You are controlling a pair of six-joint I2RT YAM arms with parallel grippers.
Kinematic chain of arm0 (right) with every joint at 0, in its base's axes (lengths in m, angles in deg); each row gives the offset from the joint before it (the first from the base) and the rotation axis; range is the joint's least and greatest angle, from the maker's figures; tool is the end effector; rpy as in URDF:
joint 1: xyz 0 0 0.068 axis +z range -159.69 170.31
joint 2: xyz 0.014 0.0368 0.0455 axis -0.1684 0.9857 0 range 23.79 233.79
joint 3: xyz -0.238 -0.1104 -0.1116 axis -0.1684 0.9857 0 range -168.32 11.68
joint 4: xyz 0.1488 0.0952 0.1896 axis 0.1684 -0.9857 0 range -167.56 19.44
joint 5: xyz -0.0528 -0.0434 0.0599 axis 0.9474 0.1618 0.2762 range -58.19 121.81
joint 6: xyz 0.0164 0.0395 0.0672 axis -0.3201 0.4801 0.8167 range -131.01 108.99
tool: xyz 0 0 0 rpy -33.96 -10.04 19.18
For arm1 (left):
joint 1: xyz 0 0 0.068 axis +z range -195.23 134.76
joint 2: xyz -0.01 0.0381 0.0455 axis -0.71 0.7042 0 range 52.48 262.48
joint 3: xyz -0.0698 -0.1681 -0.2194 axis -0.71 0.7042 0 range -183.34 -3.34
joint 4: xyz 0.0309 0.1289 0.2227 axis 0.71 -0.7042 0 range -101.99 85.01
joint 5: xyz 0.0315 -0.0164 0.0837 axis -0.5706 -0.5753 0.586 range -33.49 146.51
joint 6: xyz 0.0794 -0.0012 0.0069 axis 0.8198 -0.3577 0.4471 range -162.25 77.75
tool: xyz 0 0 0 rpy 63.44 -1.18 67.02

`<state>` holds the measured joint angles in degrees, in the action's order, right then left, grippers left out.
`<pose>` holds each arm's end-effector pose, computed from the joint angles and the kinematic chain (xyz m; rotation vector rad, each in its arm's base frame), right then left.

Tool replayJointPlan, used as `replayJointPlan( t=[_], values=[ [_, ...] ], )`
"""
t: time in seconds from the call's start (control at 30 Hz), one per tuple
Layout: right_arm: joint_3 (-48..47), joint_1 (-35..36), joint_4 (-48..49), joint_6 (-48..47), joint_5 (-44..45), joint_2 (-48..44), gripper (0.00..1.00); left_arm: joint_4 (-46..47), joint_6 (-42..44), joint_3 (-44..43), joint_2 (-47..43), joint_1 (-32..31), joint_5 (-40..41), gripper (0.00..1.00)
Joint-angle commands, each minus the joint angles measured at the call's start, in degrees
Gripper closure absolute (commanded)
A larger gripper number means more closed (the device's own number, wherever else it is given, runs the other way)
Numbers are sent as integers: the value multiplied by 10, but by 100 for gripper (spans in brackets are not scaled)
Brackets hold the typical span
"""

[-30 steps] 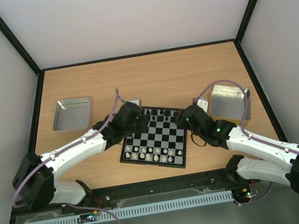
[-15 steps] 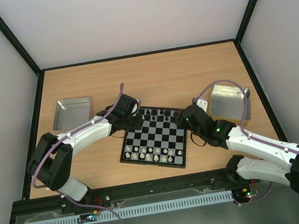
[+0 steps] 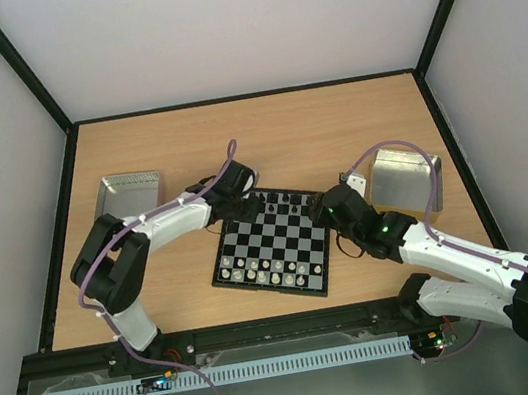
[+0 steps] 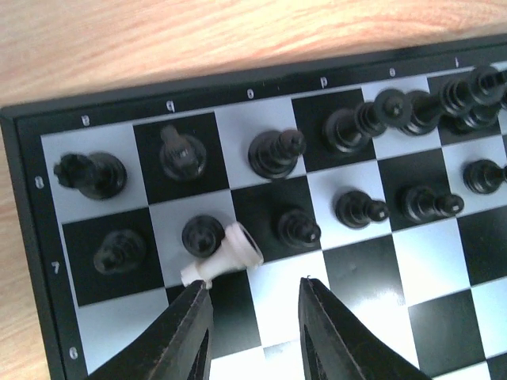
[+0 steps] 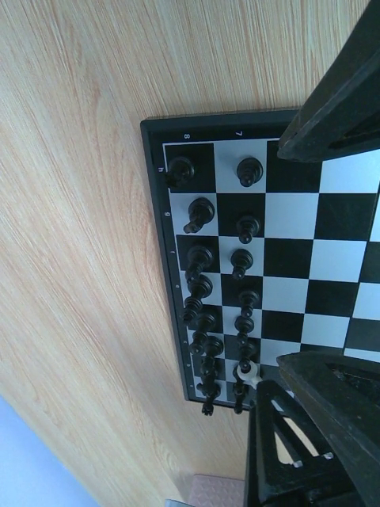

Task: Set up the chess pieces on the board
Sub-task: Pick up the chess piece from the chessboard.

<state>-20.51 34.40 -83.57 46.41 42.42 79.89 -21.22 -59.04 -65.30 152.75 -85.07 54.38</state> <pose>0.1702 0.1474 0.2148 0.3747 2.2843 0.7587 0.2898 -0.2450 0.1663 0.5305 2.5251 -0.4335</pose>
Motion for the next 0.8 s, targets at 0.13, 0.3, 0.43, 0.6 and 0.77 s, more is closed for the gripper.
replayJointPlan(
  t=[0.13, 0.3, 0.43, 0.6, 0.77],
  values=[
    [8, -2, 2, -6, 10, -1, 36, -15, 27, -28, 29, 2, 24, 66],
    [10, -3, 2, -5, 10, -2, 36, -5, 28, -27, 38, 7, 21, 62],
    [7, -2, 1, -5, 9, 2, 36, 4, 26, -27, 41, 11, 24, 60],
    [7, -2, 1, -5, 9, 2, 36, 4, 27, -28, 44, 15, 22, 58],
    [5, -2, 2, -5, 8, 5, 36, 6, 30, -27, 47, 16, 9, 60]
  ],
)
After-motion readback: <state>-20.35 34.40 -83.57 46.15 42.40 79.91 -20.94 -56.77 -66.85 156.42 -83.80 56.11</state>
